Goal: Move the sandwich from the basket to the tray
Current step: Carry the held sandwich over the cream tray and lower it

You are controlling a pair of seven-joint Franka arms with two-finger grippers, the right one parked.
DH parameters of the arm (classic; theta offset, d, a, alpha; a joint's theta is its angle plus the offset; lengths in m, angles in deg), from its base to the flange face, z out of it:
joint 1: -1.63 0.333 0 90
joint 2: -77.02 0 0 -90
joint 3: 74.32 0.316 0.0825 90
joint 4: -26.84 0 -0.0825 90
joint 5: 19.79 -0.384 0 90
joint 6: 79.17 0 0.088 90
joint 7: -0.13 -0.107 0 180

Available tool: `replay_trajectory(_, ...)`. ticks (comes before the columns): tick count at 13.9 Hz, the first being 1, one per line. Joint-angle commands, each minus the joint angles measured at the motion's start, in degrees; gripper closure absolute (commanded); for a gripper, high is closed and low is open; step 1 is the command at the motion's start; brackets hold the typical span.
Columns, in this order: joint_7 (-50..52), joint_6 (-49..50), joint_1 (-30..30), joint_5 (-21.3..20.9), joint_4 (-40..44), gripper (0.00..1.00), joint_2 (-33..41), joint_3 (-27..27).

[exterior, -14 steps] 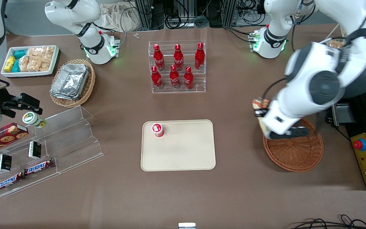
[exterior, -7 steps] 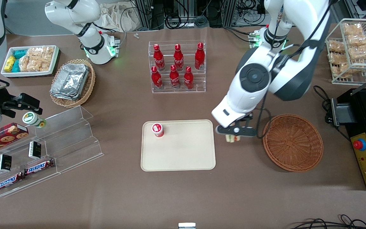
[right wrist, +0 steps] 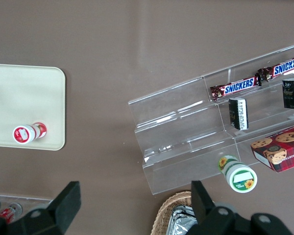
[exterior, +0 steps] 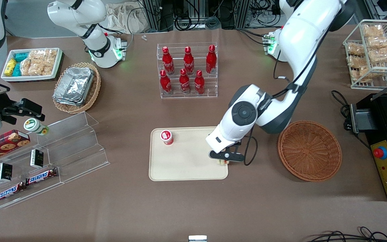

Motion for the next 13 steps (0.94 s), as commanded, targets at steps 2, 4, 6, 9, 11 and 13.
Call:
replay_trajectory(2,0.34,-2.98,-1.86,-0.75,1.26,0.91,-4.63,0.66)
replay_trajectory(4,0.17,-3.15,-1.77,-0.66,1.44,0.9,-6.56,0.66)
replay_trajectory(6,-0.01,-3.77,-1.42,-0.75,1.35,0.87,-7.1,0.66)
replay_trajectory(9,0.17,-3.77,-1.42,-0.74,1.35,0.09,-7.01,0.66)
replay_trajectory(11,0.95,-3.68,-1.33,-0.57,1.44,0.01,-6.57,0.66)
replay_trajectory(13,1.22,-1.85,-0.89,0.21,1.26,0.01,-5.17,0.66)
